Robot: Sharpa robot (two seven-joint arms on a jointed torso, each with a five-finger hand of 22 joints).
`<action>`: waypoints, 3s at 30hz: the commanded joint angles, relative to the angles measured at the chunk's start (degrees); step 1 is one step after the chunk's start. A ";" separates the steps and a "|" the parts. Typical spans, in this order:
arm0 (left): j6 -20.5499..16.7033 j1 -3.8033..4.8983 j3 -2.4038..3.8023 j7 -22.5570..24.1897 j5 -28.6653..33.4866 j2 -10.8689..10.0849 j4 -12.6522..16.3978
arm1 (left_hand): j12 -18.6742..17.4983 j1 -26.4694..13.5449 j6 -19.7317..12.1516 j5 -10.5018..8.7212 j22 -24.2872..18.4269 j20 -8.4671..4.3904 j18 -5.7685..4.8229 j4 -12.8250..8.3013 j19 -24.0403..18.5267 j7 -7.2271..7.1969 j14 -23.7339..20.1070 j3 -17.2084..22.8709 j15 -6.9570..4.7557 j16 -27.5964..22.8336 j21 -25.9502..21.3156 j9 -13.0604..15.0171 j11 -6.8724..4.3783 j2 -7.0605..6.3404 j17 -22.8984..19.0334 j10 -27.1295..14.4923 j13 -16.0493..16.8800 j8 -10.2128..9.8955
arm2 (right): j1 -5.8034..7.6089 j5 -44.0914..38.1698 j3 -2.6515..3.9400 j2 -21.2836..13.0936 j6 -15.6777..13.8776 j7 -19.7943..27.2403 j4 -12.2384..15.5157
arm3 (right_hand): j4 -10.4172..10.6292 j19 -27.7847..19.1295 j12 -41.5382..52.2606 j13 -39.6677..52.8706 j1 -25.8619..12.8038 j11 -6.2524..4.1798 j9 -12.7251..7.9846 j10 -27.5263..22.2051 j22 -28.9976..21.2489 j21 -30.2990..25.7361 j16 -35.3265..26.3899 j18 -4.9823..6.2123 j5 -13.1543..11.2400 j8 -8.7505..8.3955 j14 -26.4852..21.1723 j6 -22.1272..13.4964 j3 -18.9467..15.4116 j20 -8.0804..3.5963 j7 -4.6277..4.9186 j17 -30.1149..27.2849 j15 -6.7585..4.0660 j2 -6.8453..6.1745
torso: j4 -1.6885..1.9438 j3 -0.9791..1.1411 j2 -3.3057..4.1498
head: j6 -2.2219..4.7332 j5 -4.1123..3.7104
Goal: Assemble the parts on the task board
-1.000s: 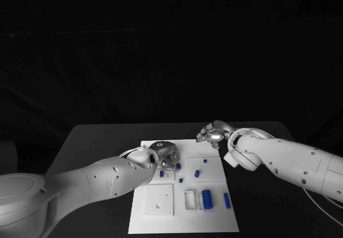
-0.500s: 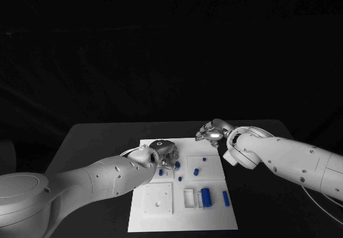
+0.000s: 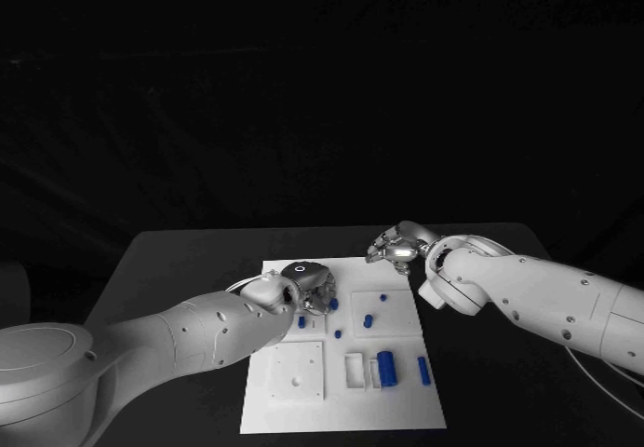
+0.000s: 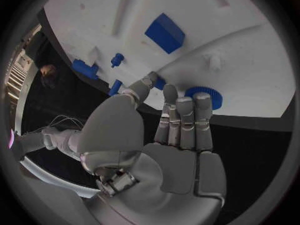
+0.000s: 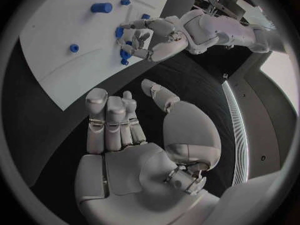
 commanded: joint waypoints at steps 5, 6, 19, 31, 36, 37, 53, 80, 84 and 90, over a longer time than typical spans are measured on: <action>3.66 -1.42 -0.57 -0.27 -1.69 0.39 -0.51 | 0.34 1.00 2.18 0.17 0.80 -4.19 0.67 -0.25 0.47 0.60 0.25 0.70 -0.54 0.49 0.58 0.10 -0.53 0.29 0.17 0.68 -0.19 0.52 | -0.02 -0.56 0.01 -0.05 0.55 0.45 0.09 | 0.06 -0.05 0.25 -0.06 0.11 0.03 0.06 0.15 1.06 0.23 0.01 4.88 -0.10 -0.14 0.38 0.04 0.00 -0.34 0.42 0.06 0.05 0.02 | -0.04 0.03 0.07 | -0.24 -0.10; 3.69 -1.42 -0.57 -0.25 -1.69 0.42 -0.55 | 0.37 0.95 2.46 0.21 0.83 -4.25 0.65 -0.17 0.62 0.50 0.41 0.79 -0.63 0.62 0.71 0.13 -0.62 0.41 0.21 0.93 -0.22 0.62 | -0.02 -0.56 0.01 -0.05 0.53 0.45 0.11 | 0.07 -0.05 0.25 -0.06 0.11 0.03 0.07 0.15 1.06 0.23 0.01 4.88 -0.09 -0.14 0.38 0.04 0.01 -0.34 0.42 0.06 0.05 0.02 | -0.02 0.04 0.05 | -0.24 -0.14; 2.32 -1.57 -0.60 0.81 -1.52 0.86 -0.97 | 0.30 0.99 2.07 0.89 0.87 -4.51 0.62 -0.02 0.99 0.51 0.84 1.38 -0.70 0.90 1.01 -0.16 -0.66 1.23 0.26 1.57 -0.40 0.11 | -0.02 -0.56 0.01 -0.05 0.54 0.45 0.16 | 0.11 -0.05 0.25 -0.07 0.07 0.03 0.07 0.16 1.06 0.24 0.00 4.88 -0.06 -0.15 0.39 0.05 0.00 -0.34 0.42 0.07 0.05 0.00 | -0.03 0.03 0.02 | -0.32 -0.09; -2.28 -1.62 -0.58 2.84 0.85 0.26 -0.63 | 0.74 -0.07 3.49 6.60 0.95 -5.18 0.78 0.27 2.37 -0.07 2.70 1.55 -1.31 1.48 2.11 0.01 -1.26 2.04 0.33 3.89 -0.23 0.46 | -0.02 -0.56 0.01 -0.05 0.53 0.42 0.08 | 0.17 -0.04 0.26 -0.08 0.01 0.03 0.07 0.16 1.05 0.24 -0.01 4.88 -0.01 -0.15 0.39 0.06 -0.01 -0.33 0.42 0.07 0.05 -0.02 | 0.02 -0.06 0.01 | -0.25 -0.15; -3.34 -1.60 -0.57 2.20 1.42 -0.04 -0.40 | 0.19 -0.21 2.07 6.07 0.78 -5.24 0.77 -0.24 2.08 0.27 2.27 1.40 -1.00 0.81 1.84 -0.34 -0.93 0.57 0.03 2.98 -0.14 -0.43 | -0.02 -0.56 0.01 -0.06 0.53 0.43 0.02 | 0.22 -0.04 0.26 -0.09 -0.03 0.02 0.08 0.16 1.05 0.24 -0.01 4.88 0.09 -0.16 0.40 0.06 0.00 -0.32 0.42 0.08 0.05 -0.03 | 0.01 -0.05 -0.02 | -0.20 -0.16; -3.45 -1.60 -0.57 2.20 1.42 -0.12 -0.27 | 0.11 -0.30 1.63 5.71 0.74 -5.23 0.74 -0.27 1.99 0.42 2.16 1.35 -0.89 0.67 1.75 -0.45 -0.80 0.20 -0.04 2.79 -0.11 -0.70 | -0.02 -0.56 0.01 -0.08 0.53 0.43 0.02 | 0.24 -0.04 0.26 -0.10 -0.04 0.02 0.08 0.16 1.05 0.24 -0.01 4.88 0.12 -0.16 0.40 0.06 0.00 -0.32 0.42 0.08 0.05 -0.02 | 0.02 -0.05 -0.01 | -0.17 -0.21; -4.04 -1.56 -0.54 3.02 2.16 -0.82 1.48 | -0.41 -2.36 -12.83 2.80 0.09 -2.41 1.03 -0.81 -0.06 4.33 -0.38 -1.50 2.62 -1.06 -0.30 -3.58 2.94 -5.83 -0.73 -1.80 0.99 -8.36 | -0.02 -0.51 0.01 -0.17 0.54 0.43 -0.02 | 0.29 -0.04 0.26 -0.11 -0.07 0.02 0.08 0.15 1.04 0.23 -0.02 4.88 0.26 -0.17 0.40 0.06 0.02 -0.32 0.42 0.08 0.05 -0.04 | 0.05 -0.01 -0.02 | -0.02 -0.26; 0.50 -1.52 -0.54 4.35 2.66 0.75 -0.72 | 0.40 2.79 -4.84 3.11 0.91 -3.13 1.00 0.12 -0.26 0.85 -0.66 4.21 -0.17 -0.10 0.28 -1.04 -0.19 1.23 -0.39 -2.17 2.33 -2.88 | -0.02 -0.45 0.01 -0.05 0.59 0.41 0.01 | 0.37 -0.03 0.27 -0.13 -0.12 0.02 0.09 0.16 1.04 0.24 -0.04 4.88 0.38 -0.19 0.42 0.06 0.03 -0.31 0.42 0.09 0.05 -0.05 | -0.07 0.00 0.04 | -0.12 -0.57; 0.86 -1.51 -0.54 4.34 2.65 0.86 -0.79 | 0.42 2.89 -5.18 2.98 0.95 -3.23 0.94 -0.24 -0.27 0.57 -0.65 4.28 -0.37 -0.01 0.37 -1.15 -0.43 1.26 -0.38 -2.15 2.40 -3.04 | -0.02 -0.45 0.01 -0.04 0.60 0.40 -0.01 | 0.38 -0.03 0.27 -0.14 -0.12 0.02 0.09 0.16 1.04 0.24 -0.04 4.88 0.39 -0.19 0.42 0.06 0.03 -0.32 0.42 0.10 0.05 -0.05 | -0.03 0.01 0.03 | -0.12 -0.67; 0.61 -1.50 -0.54 4.37 2.65 0.85 -0.89 | 0.39 3.05 -6.39 2.75 0.98 -3.47 0.79 -1.01 -0.25 0.01 -0.62 4.43 -0.86 0.14 0.54 -1.47 -0.94 0.89 -0.40 -2.03 2.52 -3.59 | -0.02 -0.45 0.01 -0.04 0.56 0.41 -0.04 | 0.39 -0.03 0.28 -0.14 -0.12 0.02 0.09 0.16 1.04 0.24 -0.04 4.88 0.40 -0.20 0.42 0.06 0.03 -0.32 0.42 0.10 0.05 -0.06 | 0.03 -0.04 0.00 | -0.12 -0.77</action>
